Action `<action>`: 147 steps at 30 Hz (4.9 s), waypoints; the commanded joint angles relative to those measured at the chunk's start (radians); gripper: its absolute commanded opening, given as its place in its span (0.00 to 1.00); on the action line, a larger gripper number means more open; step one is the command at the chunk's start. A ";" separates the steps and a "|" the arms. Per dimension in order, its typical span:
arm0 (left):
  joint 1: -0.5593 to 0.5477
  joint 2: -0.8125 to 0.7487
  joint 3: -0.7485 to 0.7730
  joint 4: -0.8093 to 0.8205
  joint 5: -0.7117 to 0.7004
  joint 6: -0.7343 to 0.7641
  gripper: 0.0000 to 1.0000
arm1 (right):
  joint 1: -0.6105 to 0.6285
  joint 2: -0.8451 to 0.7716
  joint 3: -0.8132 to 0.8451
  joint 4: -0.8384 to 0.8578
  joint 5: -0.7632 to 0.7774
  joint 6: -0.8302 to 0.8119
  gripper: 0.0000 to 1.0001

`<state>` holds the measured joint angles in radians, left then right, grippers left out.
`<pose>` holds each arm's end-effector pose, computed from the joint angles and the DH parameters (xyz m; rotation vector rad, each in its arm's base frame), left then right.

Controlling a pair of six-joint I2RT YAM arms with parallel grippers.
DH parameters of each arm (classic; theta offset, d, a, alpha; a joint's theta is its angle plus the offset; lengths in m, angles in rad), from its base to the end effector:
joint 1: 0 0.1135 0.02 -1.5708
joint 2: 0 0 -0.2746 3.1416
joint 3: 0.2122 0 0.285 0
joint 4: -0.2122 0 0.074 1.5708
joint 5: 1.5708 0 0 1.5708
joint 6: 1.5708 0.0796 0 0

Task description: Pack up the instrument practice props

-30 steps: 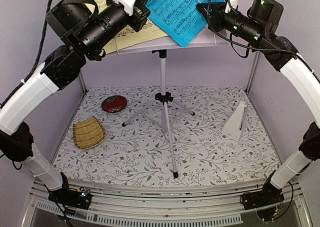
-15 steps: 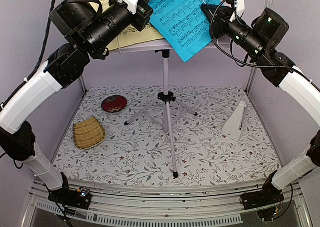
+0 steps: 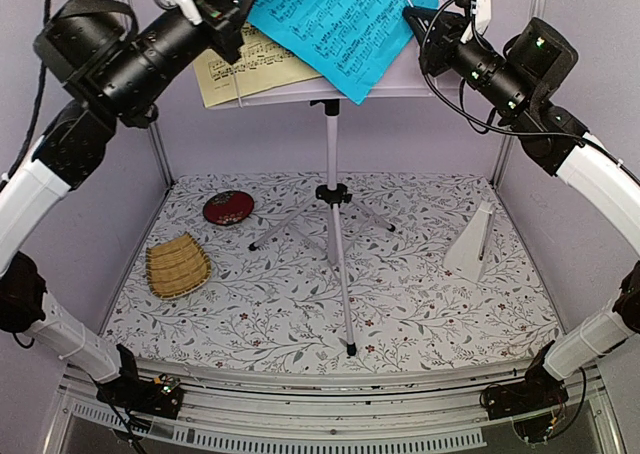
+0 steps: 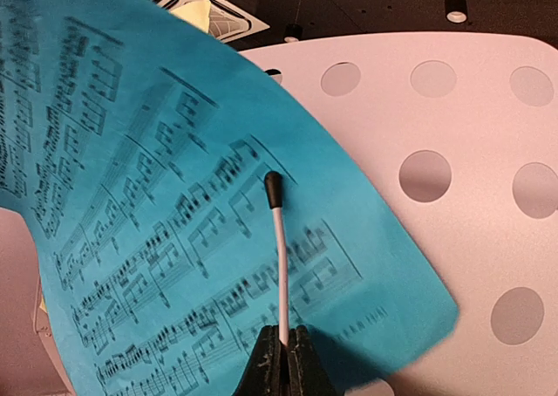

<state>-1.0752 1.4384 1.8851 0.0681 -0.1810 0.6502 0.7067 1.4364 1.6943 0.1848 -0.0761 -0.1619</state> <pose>0.1751 -0.2937 0.6352 0.6957 0.8121 -0.2884 0.2819 0.2487 0.5804 -0.5431 1.0076 0.5278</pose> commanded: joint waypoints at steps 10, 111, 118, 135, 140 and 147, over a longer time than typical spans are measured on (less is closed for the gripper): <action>0.019 -0.329 -0.231 -0.211 0.202 -0.385 0.00 | 0.002 0.018 -0.010 0.020 0.033 0.071 0.01; 0.654 -0.093 -1.102 -0.174 0.807 -1.124 0.00 | 0.002 -0.517 -0.742 -0.065 0.328 0.057 0.95; 0.655 -0.025 -1.049 -0.325 0.537 -0.998 0.00 | 0.002 -0.546 -0.830 -0.047 0.328 0.078 0.95; 0.664 0.008 -0.985 -0.520 0.241 -0.859 0.00 | 0.003 -0.543 -0.892 -0.033 0.301 0.149 0.95; 0.664 0.011 -1.016 -0.498 0.224 -0.864 0.00 | 0.002 -0.559 -0.902 -0.040 0.300 0.156 0.96; 0.665 -0.023 -0.994 -0.458 0.235 -0.929 0.38 | 0.002 -0.634 -0.964 0.078 0.389 0.229 0.96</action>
<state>-0.4225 1.4425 0.8772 -0.4271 0.0601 -0.2398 0.7071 0.8684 0.7856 0.1474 0.2520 0.0017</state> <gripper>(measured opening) 0.241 0.958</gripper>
